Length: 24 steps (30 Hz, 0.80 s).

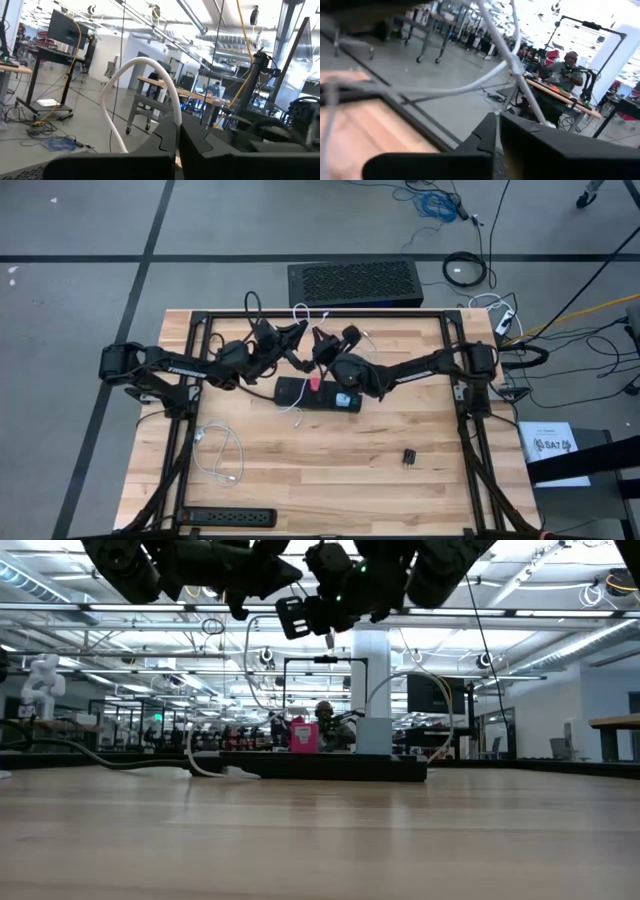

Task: Insert USB
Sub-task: Insert the white USB cable into the pink charger adapter

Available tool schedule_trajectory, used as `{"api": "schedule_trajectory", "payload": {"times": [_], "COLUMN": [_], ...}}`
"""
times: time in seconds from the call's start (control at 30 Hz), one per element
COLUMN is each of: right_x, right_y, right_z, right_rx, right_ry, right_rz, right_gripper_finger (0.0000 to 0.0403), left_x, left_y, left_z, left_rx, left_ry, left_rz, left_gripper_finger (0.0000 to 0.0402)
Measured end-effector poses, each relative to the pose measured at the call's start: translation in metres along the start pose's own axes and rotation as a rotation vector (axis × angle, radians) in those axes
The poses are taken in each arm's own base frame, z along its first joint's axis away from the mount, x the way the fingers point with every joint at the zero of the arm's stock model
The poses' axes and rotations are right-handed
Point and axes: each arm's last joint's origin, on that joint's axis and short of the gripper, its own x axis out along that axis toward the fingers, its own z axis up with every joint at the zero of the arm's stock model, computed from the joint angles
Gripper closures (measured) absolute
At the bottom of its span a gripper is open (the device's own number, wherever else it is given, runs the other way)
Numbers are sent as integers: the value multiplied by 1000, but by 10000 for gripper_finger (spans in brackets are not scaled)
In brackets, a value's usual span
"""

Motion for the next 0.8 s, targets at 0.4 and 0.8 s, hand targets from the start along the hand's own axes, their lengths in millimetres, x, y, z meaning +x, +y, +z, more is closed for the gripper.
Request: {"api": "schedule_trajectory", "payload": {"times": [0.4, 0.8], "right_x": [-26, -3], "right_y": [-5, -19], "right_z": [10, 3], "right_rx": [-28, 72], "right_ry": [114, 136], "right_rz": [64, -42], "right_gripper_finger": [296, 278], "left_x": [0, -1], "left_y": [0, -2], "left_z": [0, 0], "left_rx": [-3, -8], "left_ry": [2, 1], "left_rz": [-13, -25], "left_gripper_finger": [395, 395]}}
